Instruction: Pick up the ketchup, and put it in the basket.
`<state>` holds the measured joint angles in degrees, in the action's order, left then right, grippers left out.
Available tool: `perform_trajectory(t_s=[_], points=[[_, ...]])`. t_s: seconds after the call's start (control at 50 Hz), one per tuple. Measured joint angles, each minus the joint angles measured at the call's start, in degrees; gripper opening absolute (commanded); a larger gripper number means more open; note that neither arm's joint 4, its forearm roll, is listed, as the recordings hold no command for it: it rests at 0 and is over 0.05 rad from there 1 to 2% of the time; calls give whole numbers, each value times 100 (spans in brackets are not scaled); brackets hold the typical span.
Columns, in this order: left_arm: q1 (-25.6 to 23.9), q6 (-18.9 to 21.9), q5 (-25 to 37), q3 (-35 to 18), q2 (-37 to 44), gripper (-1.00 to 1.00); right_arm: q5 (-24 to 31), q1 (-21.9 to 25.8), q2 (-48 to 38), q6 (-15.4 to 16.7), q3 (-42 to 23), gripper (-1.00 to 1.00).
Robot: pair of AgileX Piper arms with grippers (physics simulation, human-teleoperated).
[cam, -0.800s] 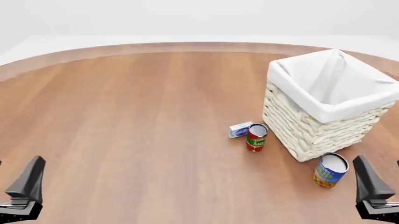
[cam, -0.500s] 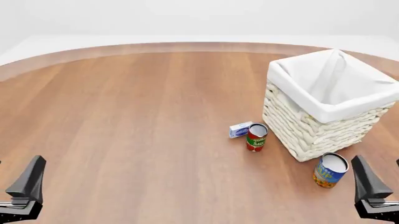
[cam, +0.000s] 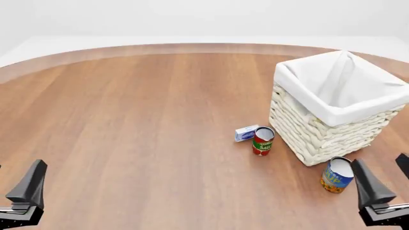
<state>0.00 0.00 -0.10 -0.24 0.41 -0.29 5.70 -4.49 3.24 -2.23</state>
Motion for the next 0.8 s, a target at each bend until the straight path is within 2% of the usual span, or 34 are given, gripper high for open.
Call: perform_trajectory(t_s=[0.3, 0.8], points=[[0, 0, 0, 0, 0, 100, -74, 641, -347, 154, -196, 100], [0, 0, 0, 0, 0, 100, -807, 1680, -1373, 434, -470, 100]])
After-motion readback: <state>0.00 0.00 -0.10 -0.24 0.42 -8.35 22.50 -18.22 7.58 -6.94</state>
